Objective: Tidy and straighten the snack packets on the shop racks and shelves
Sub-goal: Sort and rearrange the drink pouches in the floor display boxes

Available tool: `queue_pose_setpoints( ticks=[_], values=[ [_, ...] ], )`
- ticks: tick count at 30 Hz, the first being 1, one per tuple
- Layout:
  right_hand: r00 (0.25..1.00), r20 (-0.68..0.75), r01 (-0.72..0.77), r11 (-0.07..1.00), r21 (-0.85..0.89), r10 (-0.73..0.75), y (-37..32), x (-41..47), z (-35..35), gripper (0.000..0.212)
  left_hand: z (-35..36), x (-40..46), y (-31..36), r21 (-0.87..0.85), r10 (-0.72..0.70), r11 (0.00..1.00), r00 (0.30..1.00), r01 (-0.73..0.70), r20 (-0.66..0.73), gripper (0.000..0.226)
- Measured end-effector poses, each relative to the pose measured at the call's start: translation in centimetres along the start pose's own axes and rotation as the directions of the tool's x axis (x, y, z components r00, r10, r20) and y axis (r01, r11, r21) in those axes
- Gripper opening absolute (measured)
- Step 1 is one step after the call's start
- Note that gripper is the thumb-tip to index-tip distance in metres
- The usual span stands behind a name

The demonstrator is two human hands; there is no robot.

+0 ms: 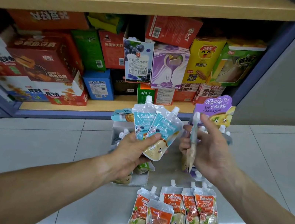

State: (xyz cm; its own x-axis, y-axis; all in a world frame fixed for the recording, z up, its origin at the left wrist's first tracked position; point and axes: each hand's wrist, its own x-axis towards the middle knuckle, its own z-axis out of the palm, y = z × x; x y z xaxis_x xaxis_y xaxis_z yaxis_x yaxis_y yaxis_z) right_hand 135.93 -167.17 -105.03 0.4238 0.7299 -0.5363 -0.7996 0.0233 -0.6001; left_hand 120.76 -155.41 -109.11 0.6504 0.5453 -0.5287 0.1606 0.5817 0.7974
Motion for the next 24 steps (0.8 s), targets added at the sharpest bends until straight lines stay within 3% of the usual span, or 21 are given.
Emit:
queue_pose_setpoints(
  ticks=[2, 4, 6, 12, 17, 21, 24],
  values=[
    [1.000, -0.021, 0.004, 1.000, 0.023, -0.003, 0.2, 0.0, 0.1, 0.044, -0.2, 0.0, 0.1, -0.022, -0.009, 1.000, 1.000, 0.009, -0.008, 0.038],
    [0.998, -0.067, 0.020, 0.998, 0.061, -0.016, 0.4, 0.0, -0.1, 0.027, -0.4, 0.1, 0.2, -0.027, -0.014, 1.000, 1.000, 0.013, -0.026, 0.038],
    [0.990, -0.138, 0.041, 0.998, 0.056, -0.033, 0.4, -0.1, -0.3, 0.024, -0.5, 0.1, 0.2, -0.025, -0.015, 1.000, 0.999, 0.014, -0.043, 0.040],
    [0.966, -0.258, -0.021, 0.983, -0.182, -0.027, 0.5, 0.4, 0.0, 0.009, -0.9, -0.2, 0.2, -0.003, -0.042, 0.999, 0.998, 0.042, -0.039, 0.038],
    [0.977, -0.187, 0.073, 0.986, -0.147, -0.100, 2.1, 1.5, 0.2, 0.027, -0.7, -1.5, 0.3, 0.016, -0.061, 0.998, 0.998, 0.061, 0.004, 0.033],
    [0.960, -0.205, 0.142, 0.961, -0.237, -0.193, 4.0, 1.5, 0.5, 0.020, -0.6, -2.7, -0.1, 0.036, -0.114, 0.993, 0.993, 0.113, 0.043, 0.036],
    [0.963, -0.218, 0.082, 0.941, -0.328, -0.159, 5.7, 0.7, 0.1, 0.019, -1.3, -4.2, -0.8, 0.103, -0.153, 0.985, 0.977, 0.138, 0.152, 0.049]
  ],
)
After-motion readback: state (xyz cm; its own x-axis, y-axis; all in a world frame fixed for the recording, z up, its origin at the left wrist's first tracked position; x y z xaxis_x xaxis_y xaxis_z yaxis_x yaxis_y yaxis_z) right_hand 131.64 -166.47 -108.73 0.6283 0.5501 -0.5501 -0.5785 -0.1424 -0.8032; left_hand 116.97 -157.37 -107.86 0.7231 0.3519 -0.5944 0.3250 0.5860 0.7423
